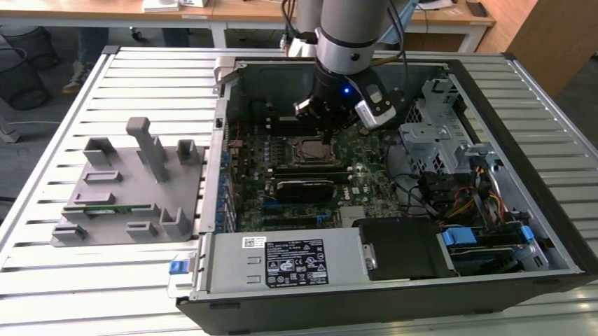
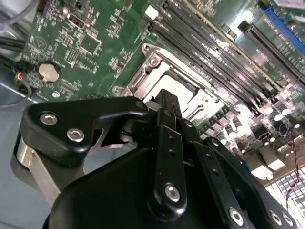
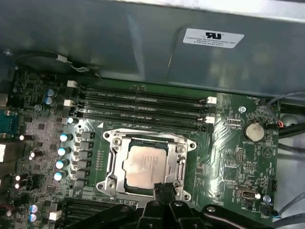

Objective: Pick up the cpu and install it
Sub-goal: 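Install the second cpu locking lever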

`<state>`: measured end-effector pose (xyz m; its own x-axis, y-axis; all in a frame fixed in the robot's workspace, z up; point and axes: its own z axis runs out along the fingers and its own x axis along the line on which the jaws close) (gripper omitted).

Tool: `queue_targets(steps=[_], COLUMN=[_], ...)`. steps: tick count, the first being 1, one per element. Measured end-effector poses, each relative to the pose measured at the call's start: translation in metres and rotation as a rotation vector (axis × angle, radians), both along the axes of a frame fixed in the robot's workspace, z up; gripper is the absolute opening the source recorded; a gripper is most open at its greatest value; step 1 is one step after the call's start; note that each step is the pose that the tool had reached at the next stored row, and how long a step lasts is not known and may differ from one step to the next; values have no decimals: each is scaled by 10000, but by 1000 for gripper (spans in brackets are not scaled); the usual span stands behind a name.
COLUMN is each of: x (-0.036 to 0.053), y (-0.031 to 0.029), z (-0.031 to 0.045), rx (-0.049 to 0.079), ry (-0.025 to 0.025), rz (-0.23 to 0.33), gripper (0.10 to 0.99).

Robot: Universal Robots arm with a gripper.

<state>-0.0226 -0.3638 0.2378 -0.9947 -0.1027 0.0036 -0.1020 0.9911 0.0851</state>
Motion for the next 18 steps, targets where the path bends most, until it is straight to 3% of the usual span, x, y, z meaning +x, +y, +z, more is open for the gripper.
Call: queue_targets(steps=[2,3,11,18], x=[3,3,3,-16], y=[-7,-16,-136,-155], z=[-1,-2,-16,-57], rx=[1,2,3,1], ry=[66,76,82,82], rz=[-15,-25,-157,-221], gripper=[110,110,110,110])
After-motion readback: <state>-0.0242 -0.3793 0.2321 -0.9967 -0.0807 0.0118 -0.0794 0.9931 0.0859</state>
